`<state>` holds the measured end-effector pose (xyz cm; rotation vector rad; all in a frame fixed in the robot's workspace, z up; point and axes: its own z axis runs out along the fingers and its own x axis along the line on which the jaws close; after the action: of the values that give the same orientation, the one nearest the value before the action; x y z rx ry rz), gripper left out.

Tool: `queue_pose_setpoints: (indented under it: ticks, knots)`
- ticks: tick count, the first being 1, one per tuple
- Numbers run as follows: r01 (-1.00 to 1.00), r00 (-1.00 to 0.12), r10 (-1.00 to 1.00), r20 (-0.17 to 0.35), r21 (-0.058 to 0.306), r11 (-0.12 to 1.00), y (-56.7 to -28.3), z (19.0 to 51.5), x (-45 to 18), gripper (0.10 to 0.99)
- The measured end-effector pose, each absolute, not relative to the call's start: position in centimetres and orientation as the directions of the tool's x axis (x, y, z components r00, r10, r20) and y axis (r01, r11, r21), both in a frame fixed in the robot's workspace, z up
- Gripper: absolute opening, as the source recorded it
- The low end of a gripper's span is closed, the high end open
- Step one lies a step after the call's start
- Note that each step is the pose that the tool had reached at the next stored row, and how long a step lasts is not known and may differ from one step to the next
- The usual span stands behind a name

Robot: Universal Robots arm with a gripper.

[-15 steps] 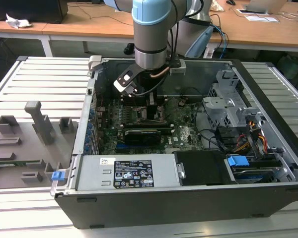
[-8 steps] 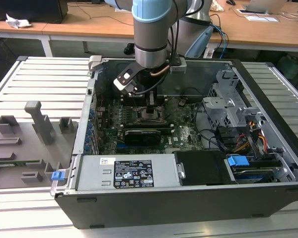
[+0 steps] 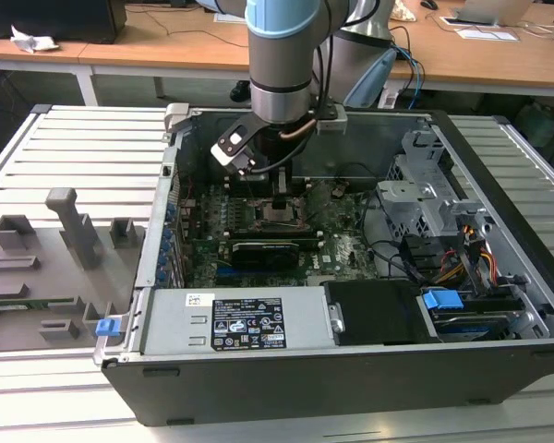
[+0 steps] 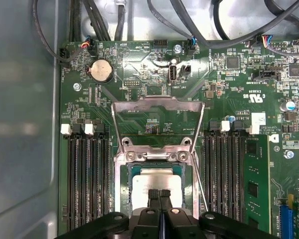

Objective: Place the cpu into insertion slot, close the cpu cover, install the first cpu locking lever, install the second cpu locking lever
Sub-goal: 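Place the cpu into insertion slot, then close the cpu cover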

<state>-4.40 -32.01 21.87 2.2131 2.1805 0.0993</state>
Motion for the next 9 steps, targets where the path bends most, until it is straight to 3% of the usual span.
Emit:
queue_pose_setpoints:
  ticks: [9]
  knots:
    - [0.998,0.014,1.0,0.022,0.068,-0.016,-32.02,22.18,-4.4,0.106]
